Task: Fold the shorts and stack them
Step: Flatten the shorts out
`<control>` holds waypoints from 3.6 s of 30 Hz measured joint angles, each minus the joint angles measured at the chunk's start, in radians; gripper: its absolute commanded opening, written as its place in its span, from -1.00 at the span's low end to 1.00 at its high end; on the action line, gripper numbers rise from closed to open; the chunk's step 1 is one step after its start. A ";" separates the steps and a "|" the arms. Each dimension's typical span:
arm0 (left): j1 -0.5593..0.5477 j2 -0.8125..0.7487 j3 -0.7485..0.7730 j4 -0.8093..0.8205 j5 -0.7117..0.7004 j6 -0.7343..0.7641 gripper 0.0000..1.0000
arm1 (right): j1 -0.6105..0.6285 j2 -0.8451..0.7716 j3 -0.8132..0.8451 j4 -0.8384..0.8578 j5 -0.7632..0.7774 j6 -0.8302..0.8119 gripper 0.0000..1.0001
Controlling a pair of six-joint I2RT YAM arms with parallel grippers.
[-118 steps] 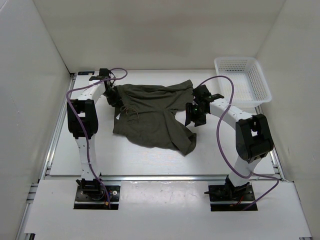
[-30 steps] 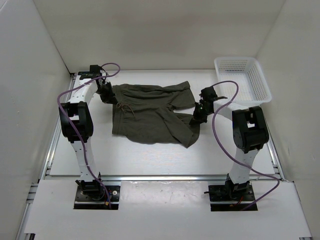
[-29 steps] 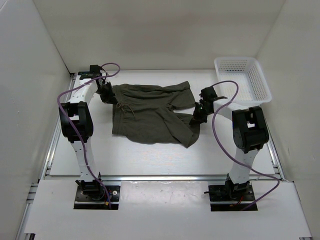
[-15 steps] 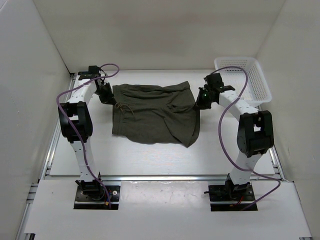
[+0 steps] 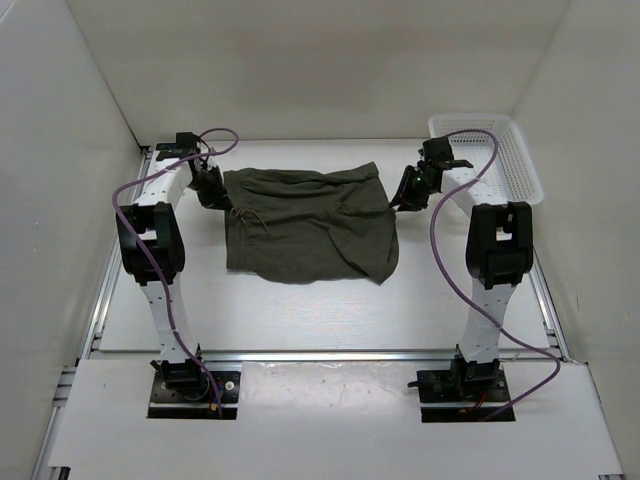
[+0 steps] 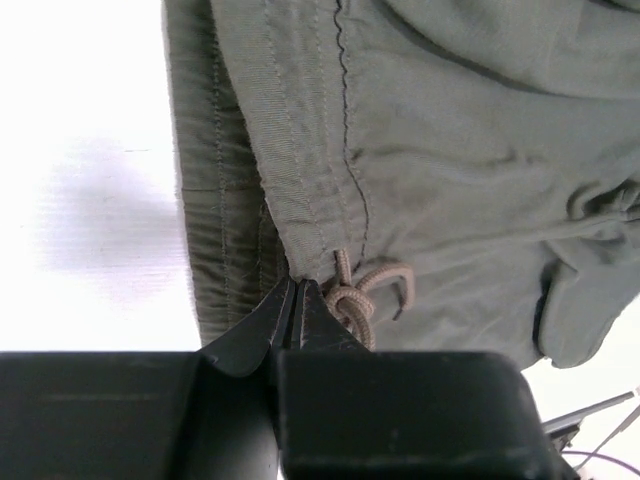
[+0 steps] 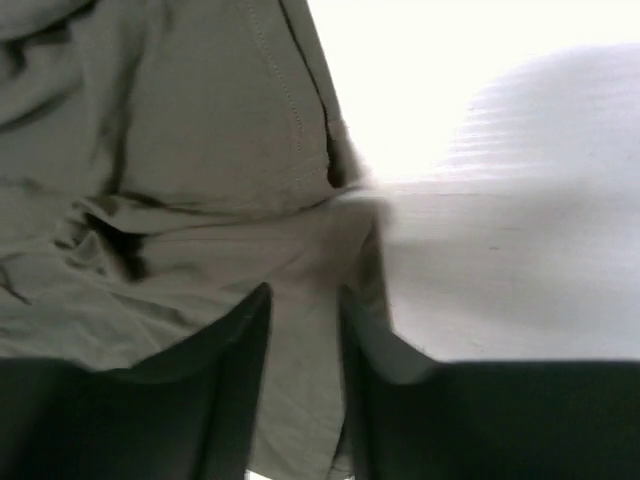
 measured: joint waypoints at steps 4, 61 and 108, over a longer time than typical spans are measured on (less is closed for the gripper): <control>0.000 0.009 0.000 -0.009 0.011 0.021 0.90 | -0.005 -0.024 -0.023 0.010 -0.003 0.003 0.04; 0.029 -0.416 -0.797 0.214 -0.010 -0.241 -0.79 | 0.186 -0.407 -0.463 -0.023 0.098 -0.021 -0.95; 0.029 -0.417 -0.797 0.213 -0.020 -0.228 -0.79 | 0.107 -0.246 -0.257 -0.058 0.187 -0.051 -0.18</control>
